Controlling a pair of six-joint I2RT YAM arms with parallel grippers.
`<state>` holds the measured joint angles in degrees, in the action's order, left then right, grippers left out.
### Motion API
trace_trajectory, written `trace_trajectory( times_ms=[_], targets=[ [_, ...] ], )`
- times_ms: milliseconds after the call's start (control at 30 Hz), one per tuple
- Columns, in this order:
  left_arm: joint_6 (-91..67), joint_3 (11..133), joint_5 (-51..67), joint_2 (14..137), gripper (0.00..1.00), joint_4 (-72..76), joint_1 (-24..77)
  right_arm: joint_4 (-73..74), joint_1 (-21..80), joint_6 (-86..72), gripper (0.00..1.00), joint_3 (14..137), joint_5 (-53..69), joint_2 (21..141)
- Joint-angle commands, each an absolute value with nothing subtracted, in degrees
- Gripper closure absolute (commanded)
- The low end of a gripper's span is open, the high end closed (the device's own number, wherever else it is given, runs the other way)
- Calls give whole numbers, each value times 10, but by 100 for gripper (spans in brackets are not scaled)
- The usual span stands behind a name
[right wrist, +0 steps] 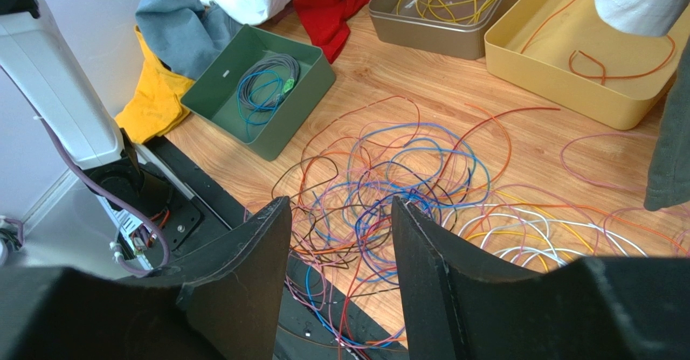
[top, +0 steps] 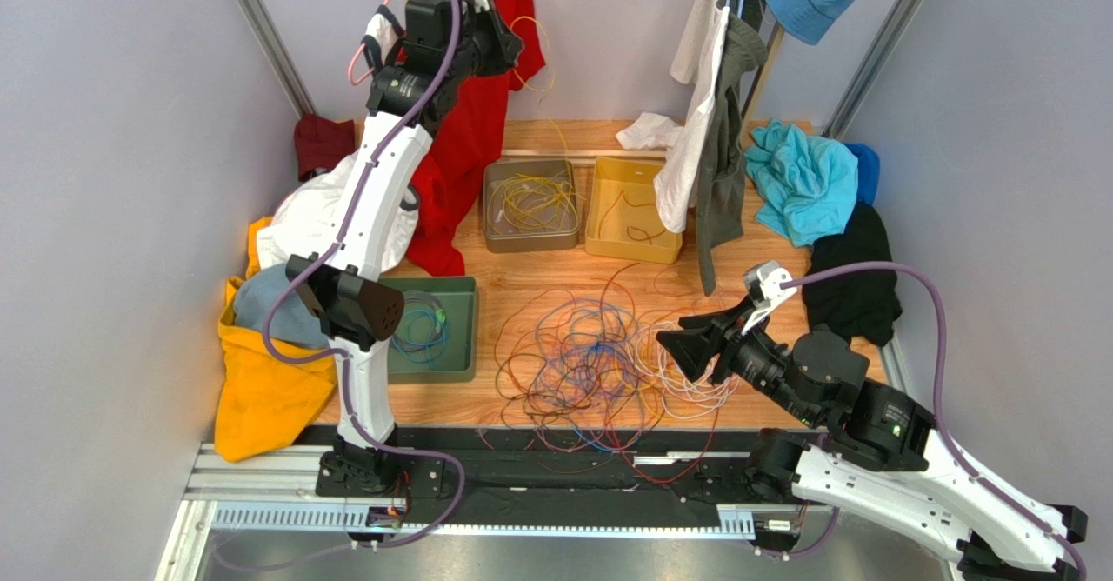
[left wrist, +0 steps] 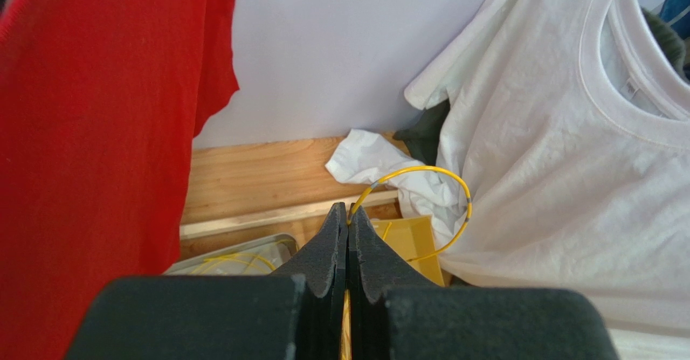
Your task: Untangle the cables
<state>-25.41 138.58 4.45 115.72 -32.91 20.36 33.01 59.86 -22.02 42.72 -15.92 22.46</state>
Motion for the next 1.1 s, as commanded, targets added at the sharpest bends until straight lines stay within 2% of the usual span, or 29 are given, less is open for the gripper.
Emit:
trace_trajectory(
  times_ms=[0,467,600,933,1067],
  targets=[
    [-243,1395,37,1134,100,-301,198,298,600,-209,47,420,-156,235],
    [-238,1174,-48,1135,100,-257,195,322,601,-241,48,403,-162,193],
    [-238,1151,-94,1138,100,-258,195,326,600,-253,48,390,-164,174],
    [-217,1141,-295,1130,100,-330,195,321,600,-260,48,374,-158,169],
    [-194,1130,-325,1107,100,-311,195,319,600,-260,48,373,-158,164]
  ],
)
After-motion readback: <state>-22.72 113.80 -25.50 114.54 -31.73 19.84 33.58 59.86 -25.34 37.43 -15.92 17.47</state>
